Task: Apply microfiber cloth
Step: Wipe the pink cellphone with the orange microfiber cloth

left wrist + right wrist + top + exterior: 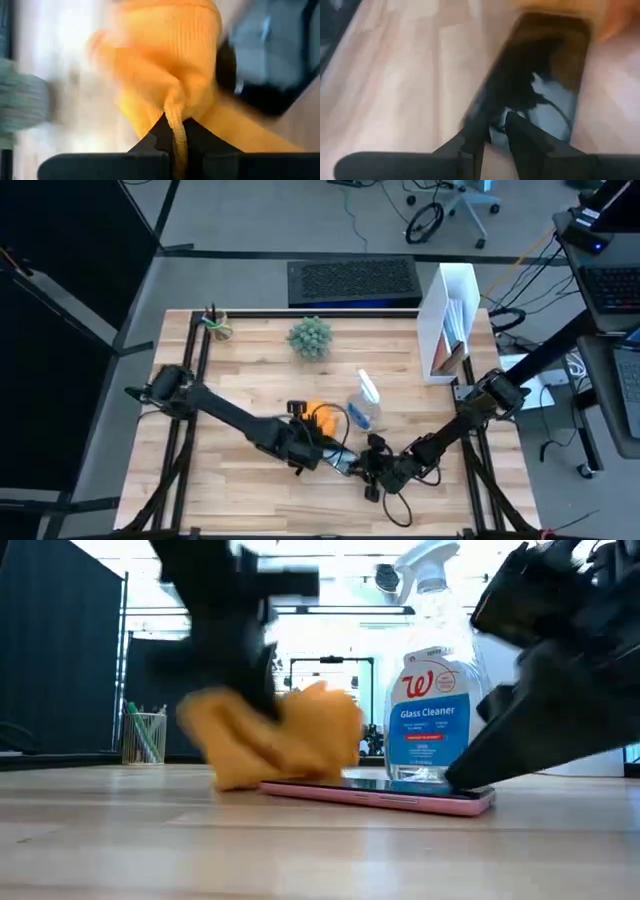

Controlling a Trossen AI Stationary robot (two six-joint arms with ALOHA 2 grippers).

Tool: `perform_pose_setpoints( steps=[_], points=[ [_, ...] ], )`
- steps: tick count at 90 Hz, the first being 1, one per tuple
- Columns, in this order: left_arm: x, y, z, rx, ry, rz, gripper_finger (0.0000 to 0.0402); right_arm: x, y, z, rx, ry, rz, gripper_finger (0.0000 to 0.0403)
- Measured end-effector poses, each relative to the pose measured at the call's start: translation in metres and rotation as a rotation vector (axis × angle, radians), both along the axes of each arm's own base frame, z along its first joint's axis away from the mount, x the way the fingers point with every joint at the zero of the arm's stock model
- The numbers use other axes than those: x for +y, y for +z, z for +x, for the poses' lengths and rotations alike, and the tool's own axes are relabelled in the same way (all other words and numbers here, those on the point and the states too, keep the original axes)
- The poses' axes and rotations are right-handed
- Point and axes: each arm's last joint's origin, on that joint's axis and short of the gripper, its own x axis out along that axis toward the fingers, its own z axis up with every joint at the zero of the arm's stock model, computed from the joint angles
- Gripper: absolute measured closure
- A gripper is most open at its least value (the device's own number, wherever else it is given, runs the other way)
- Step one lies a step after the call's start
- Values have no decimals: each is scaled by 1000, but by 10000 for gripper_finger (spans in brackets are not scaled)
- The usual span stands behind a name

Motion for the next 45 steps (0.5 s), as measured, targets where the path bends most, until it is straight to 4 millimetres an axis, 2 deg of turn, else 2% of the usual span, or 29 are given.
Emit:
perform_pose_setpoints(
  steps=[6, 10, 21, 29, 37, 45],
  points=[
    [9, 1, 2, -20, 2, -2, 401, 8, 19, 2, -62, 50, 61, 337],
    [15, -3, 6, -26, -5, -3, 401, 14, 24, 3, -73, 73, 76, 337],
    [34, -16, 23, -85, -50, -108, 401, 26, 8, 7, -21, 86, 52, 337],
    [43, -34, 29, -65, -80, -189, 401, 32, 0, 15, 10, 58, 54, 337],
    [46, -44, 33, -47, -89, -240, 401, 31, -13, 16, 84, -4, 0, 339],
    [44, -45, 32, -28, -109, -279, 401, 30, -12, 17, 95, -47, -8, 345]
  ],
)
